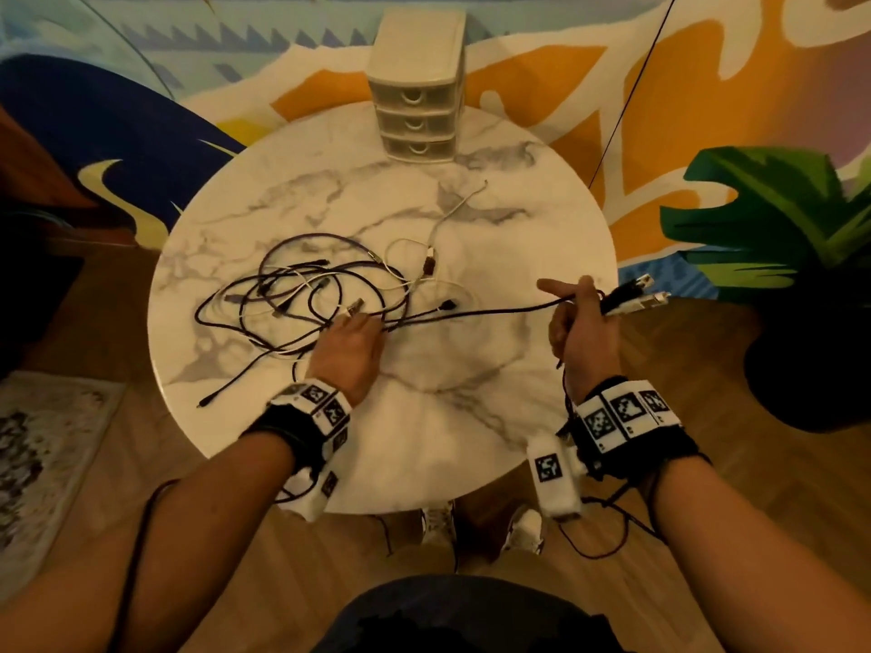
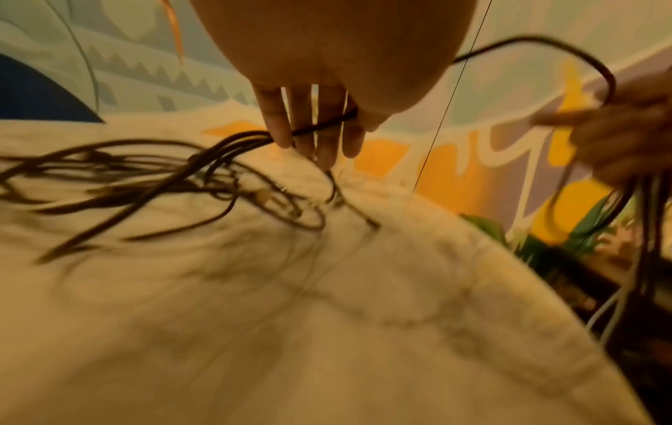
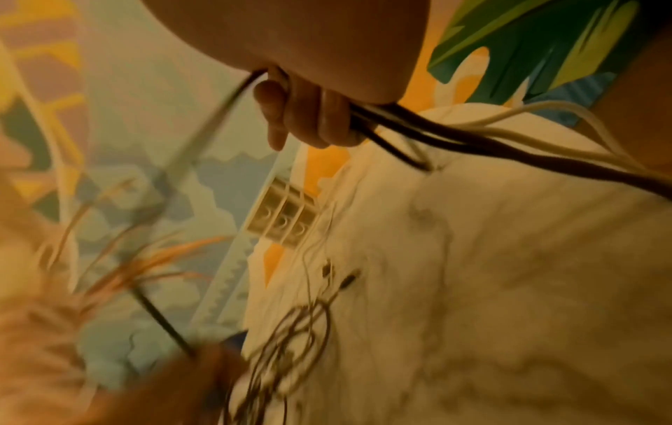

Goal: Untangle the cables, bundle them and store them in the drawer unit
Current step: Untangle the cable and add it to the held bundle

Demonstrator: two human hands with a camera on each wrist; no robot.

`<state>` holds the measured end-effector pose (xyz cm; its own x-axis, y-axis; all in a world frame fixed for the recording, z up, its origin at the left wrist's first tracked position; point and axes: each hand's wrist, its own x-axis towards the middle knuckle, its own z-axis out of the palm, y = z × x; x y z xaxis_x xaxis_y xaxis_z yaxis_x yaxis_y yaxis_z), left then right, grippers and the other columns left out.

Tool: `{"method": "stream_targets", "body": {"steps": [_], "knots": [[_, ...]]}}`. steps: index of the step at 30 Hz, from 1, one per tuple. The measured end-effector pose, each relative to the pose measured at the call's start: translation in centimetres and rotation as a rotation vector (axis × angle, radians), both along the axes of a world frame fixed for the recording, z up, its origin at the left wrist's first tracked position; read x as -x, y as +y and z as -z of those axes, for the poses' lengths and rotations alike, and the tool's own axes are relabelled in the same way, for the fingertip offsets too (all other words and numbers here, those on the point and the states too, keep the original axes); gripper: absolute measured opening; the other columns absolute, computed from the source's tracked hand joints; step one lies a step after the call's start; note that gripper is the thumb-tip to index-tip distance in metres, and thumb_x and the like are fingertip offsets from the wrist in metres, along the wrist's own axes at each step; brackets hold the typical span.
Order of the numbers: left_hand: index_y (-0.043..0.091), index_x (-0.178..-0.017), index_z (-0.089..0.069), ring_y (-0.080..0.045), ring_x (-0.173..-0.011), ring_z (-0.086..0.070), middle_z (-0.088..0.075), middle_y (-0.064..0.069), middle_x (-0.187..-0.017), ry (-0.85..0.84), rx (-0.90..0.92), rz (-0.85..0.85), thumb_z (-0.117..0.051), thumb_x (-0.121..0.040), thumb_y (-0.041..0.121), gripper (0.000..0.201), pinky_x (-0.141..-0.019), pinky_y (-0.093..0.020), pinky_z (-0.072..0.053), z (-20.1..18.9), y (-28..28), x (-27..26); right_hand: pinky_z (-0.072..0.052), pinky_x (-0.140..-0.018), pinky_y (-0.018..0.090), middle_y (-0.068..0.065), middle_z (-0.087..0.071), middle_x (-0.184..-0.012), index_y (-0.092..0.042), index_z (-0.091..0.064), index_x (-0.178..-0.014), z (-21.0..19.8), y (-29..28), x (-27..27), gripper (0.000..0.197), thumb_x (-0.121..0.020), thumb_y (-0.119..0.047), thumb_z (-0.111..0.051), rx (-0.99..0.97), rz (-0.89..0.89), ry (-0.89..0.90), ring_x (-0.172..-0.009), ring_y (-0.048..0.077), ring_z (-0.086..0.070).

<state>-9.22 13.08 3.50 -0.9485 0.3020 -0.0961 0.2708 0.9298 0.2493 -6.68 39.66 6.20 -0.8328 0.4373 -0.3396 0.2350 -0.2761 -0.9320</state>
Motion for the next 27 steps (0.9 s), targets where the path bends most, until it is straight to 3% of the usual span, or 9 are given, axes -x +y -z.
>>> {"method": "stream_targets", "body": {"steps": [4, 6, 8, 10, 12, 16, 19, 23, 27], "knots": [[0.008, -0.096, -0.057, -0.032, -0.092, -0.049, -0.059, -0.012, -0.094, 0.065, -0.126, 0.069, -0.041, -0.097, 0.024, 0.022, -0.074, -0.041, -0.042, -2.6, 4.1, -0.3, -0.016, -0.042, 0.026, 0.005, -0.028, -0.049, -0.005, -0.07, -0.104, 0.1, -3.7, -1.3, 0.061, -0.1, -0.048, -0.026, 0.038, -0.283, -0.014, -0.041, 0.012, -0.021], [0.009, -0.101, -0.057, -0.031, -0.097, -0.049, -0.059, -0.012, -0.1, 0.043, -0.118, 0.165, -0.043, -0.097, 0.021, 0.019, -0.076, -0.042, -0.045, -2.5, 6.2, -2.0, -0.017, -0.044, 0.026, 0.005, -0.029, -0.049, 0.005, -0.067, -0.098, 0.2, -5.2, -1.7, 0.065, -0.098, -0.049, -0.031, 0.054, -0.399, -0.06, -0.041, 0.011, -0.023], [0.01, -0.106, -0.057, -0.029, -0.1, -0.05, -0.059, -0.009, -0.11, -0.001, -0.124, 0.192, -0.042, -0.097, 0.021, 0.021, -0.077, -0.041, -0.046, -1.7, 7.2, -3.1, -0.019, -0.044, 0.025, 0.002, -0.029, -0.048, 0.007, -0.065, -0.086, 0.1, -5.7, -1.7, 0.055, -0.098, -0.041, -0.04, 0.075, -0.443, -0.091, -0.04, 0.009, -0.024], [0.011, -0.108, -0.056, -0.027, -0.101, -0.051, -0.059, -0.007, -0.115, -0.042, -0.171, 0.168, -0.039, -0.098, 0.024, 0.024, -0.078, -0.04, -0.046, -0.8, 7.5, -3.1, -0.021, -0.042, 0.022, 0.004, -0.03, -0.049, 0.011, -0.063, -0.097, 0.0, -5.4, -1.7, 0.047, -0.099, -0.03, -0.04, 0.07, -0.465, -0.072, -0.041, 0.01, -0.025], [0.012, -0.111, -0.057, -0.023, -0.098, -0.052, -0.059, -0.005, -0.111, -0.099, -0.206, 0.146, -0.036, -0.097, 0.029, 0.03, -0.077, -0.035, -0.044, 0.0, 7.4, -3.0, -0.022, -0.043, 0.023, 0.004, -0.038, -0.049, 0.015, -0.058, -0.088, -0.1, -4.8, -1.8, 0.047, -0.096, -0.026, -0.037, 0.065, -0.447, -0.09, -0.041, 0.011, -0.029], [0.008, -0.103, -0.061, -0.026, -0.098, -0.054, -0.059, -0.009, -0.104, -0.307, -0.217, -0.003, -0.045, -0.097, 0.025, 0.024, -0.074, -0.026, -0.032, 2.1, 5.4, -3.2, -0.017, -0.039, 0.017, -0.005, -0.033, -0.042, -0.011, -0.039, -0.058, -0.6, -4.2, -2.0, 0.042, -0.097, -0.019, -0.025, 0.169, -0.371, -0.06, -0.035, 0.009, -0.021], [0.006, -0.109, -0.065, -0.032, -0.105, -0.056, -0.061, -0.017, -0.112, -0.319, -0.162, -0.006, -0.048, -0.094, 0.018, 0.025, -0.085, -0.03, -0.039, 2.9, 2.4, -1.7, -0.014, -0.037, 0.015, -0.006, -0.028, -0.044, -0.016, -0.032, -0.058, -1.3, -3.0, -1.3, 0.04, -0.097, -0.015, -0.023, 0.276, -0.205, -0.014, -0.035, 0.007, -0.016], [0.0, -0.096, -0.064, -0.038, -0.095, -0.054, -0.059, -0.023, -0.098, -0.011, -0.255, -0.126, -0.048, -0.091, 0.013, 0.021, -0.083, -0.037, -0.039, 1.6, -0.1, 2.6, -0.012, -0.037, 0.016, -0.006, -0.03, -0.047, -0.019, -0.032, -0.06, -1.8, -0.6, -0.2, 0.039, -0.097, -0.017, -0.024, 0.322, -0.069, 0.031, -0.036, 0.008, -0.015], [0.0, -0.107, -0.063, -0.037, -0.104, -0.052, -0.058, -0.023, -0.106, -0.173, -0.115, 0.003, -0.049, -0.095, 0.012, 0.022, -0.09, -0.036, -0.037, 3.7, -1.3, 1.9, -0.014, -0.037, 0.013, -0.006, -0.033, -0.048, -0.019, -0.033, -0.06, -1.1, 0.2, -0.1, 0.036, -0.095, -0.016, -0.026, 0.289, -0.006, 0.02, -0.036, 0.007, -0.017]]}}
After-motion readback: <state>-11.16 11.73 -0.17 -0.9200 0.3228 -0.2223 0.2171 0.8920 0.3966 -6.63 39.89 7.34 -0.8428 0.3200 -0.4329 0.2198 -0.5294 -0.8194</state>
